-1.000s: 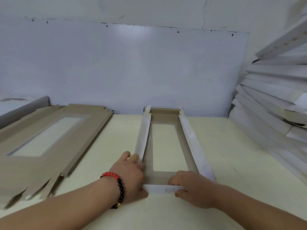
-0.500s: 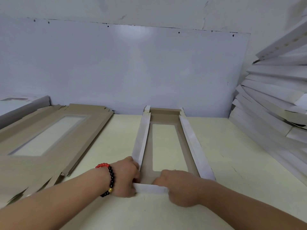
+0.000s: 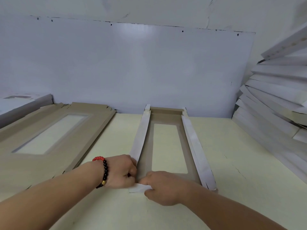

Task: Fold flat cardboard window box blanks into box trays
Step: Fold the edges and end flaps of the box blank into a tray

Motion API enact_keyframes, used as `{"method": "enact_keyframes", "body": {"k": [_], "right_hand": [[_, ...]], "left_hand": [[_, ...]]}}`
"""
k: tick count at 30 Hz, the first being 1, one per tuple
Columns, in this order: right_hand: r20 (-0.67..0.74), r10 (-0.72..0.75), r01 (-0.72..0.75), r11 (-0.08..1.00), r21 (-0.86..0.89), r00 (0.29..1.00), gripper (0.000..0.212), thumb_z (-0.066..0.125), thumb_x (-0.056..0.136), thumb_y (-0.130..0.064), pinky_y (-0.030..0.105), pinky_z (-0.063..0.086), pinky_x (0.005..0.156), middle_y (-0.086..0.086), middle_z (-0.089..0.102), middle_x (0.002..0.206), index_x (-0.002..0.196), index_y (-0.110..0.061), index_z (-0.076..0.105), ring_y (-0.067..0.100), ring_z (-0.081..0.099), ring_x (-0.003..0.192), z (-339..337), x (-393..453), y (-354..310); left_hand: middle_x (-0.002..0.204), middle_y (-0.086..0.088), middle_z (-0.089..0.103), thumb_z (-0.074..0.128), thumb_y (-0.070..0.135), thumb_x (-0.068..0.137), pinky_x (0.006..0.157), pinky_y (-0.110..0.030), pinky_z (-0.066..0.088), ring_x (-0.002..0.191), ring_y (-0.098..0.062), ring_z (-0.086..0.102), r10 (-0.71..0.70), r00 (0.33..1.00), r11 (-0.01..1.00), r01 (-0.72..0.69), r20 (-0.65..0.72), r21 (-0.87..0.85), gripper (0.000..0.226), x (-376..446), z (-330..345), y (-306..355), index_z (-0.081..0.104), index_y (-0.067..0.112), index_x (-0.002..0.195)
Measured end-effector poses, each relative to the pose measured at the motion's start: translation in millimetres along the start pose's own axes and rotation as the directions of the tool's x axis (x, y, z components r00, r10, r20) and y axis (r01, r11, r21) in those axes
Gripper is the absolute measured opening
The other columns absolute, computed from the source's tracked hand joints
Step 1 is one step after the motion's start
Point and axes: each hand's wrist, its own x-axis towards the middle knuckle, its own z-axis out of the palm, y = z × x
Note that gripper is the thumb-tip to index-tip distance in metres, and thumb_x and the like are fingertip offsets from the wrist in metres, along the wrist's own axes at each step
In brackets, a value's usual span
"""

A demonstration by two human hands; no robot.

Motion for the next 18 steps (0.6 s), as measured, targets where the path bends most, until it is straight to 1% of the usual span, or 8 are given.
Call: {"method": "enact_keyframes", "body": {"k": [2,4,6,8,11,13,16,18], "right_hand": [[0.016,0.006,-0.005,0.999,-0.043,1.0,0.038,0.04,0.095,-0.021,0.037,0.04,0.082,0.003,0.051,0.112,0.129,-0.033,0.052,0.025,0.051,0.104,0,-1,0],[0.021,0.003,-0.002,0.998,-0.068,1.0,0.045,0.038,0.096,-0.022,0.036,0.039,0.082,0.003,0.049,0.117,0.136,-0.04,0.043,0.024,0.05,0.106,1,-1,0],[0.014,0.0,0.001,0.997,-0.072,1.0,0.047,0.037,0.096,-0.022,0.035,0.038,0.081,0.002,0.048,0.118,0.138,-0.043,0.04,0.024,0.05,0.106,1,-1,0],[0.003,0.002,-0.002,0.997,-0.076,1.0,0.048,0.037,0.096,-0.023,0.037,0.039,0.084,0.001,0.048,0.118,0.138,-0.045,0.039,0.024,0.049,0.108,3,-1,0],[-0.016,0.004,-0.005,0.995,-0.099,1.0,0.047,0.037,0.096,-0.022,0.039,0.042,0.088,0.004,0.049,0.118,0.139,-0.043,0.039,0.026,0.05,0.108,5,-1,1],[-0.025,0.008,-0.011,0.993,-0.119,1.0,0.043,0.037,0.097,-0.023,0.041,0.043,0.088,0.005,0.049,0.117,0.136,-0.039,0.043,0.028,0.051,0.107,6,-1,0],[-0.058,0.002,-0.009,0.993,-0.114,0.998,0.034,0.039,0.096,-0.022,0.043,0.045,0.088,0.007,0.05,0.113,0.127,-0.03,0.049,0.029,0.052,0.105,9,-2,0],[-0.075,0.0,-0.008,0.994,-0.108,0.997,0.036,0.039,0.095,-0.021,0.043,0.045,0.089,0.006,0.051,0.113,0.129,-0.031,0.049,0.029,0.052,0.106,10,-1,0]], "left_hand": [[0.089,0.003,0.053,0.041,0.026,0.071,0.078,-0.025,0.048,0.091,-0.017,0.054,-0.014,1.0,0.994,0.013,-0.01,-0.111,0.032,0,-1,-4,0.066,0.007,0.076],[0.09,0.012,0.051,0.048,0.014,0.076,0.074,-0.014,0.044,0.091,-0.007,0.053,-0.033,0.999,0.982,0.028,-0.02,-0.188,0.025,-1,2,-7,0.072,0.011,0.082],[0.092,0.016,0.05,0.051,0.007,0.079,0.071,-0.007,0.04,0.09,0.003,0.05,-0.027,0.999,0.98,0.022,-0.025,-0.196,0.026,0,5,-9,0.074,0.017,0.087],[0.095,0.016,0.049,0.054,0.009,0.08,0.072,-0.007,0.04,0.09,0.004,0.048,-0.023,1.0,0.982,0.019,-0.02,-0.189,0.022,2,8,-11,0.073,0.019,0.086],[0.095,0.016,0.047,0.059,0.017,0.083,0.08,-0.017,0.047,0.098,0.0,0.048,-0.018,1.0,0.988,0.016,-0.015,-0.152,0.011,6,13,-13,0.069,0.022,0.082],[0.094,0.017,0.046,0.061,0.019,0.083,0.085,-0.02,0.047,0.099,0.005,0.042,-0.009,1.0,0.991,0.007,-0.013,-0.135,0.01,8,17,-14,0.065,0.026,0.078],[0.095,0.019,0.044,0.054,0.015,0.074,0.077,-0.013,0.043,0.098,0.015,0.034,0.001,1.0,0.993,0.003,0.029,-0.12,0.019,10,19,-16,0.063,0.032,0.076],[0.095,0.019,0.044,0.053,0.015,0.07,0.071,-0.008,0.038,0.097,0.018,0.032,0.006,0.999,0.995,-0.002,0.04,-0.1,0.022,10,18,-15,0.064,0.032,0.076]]}}
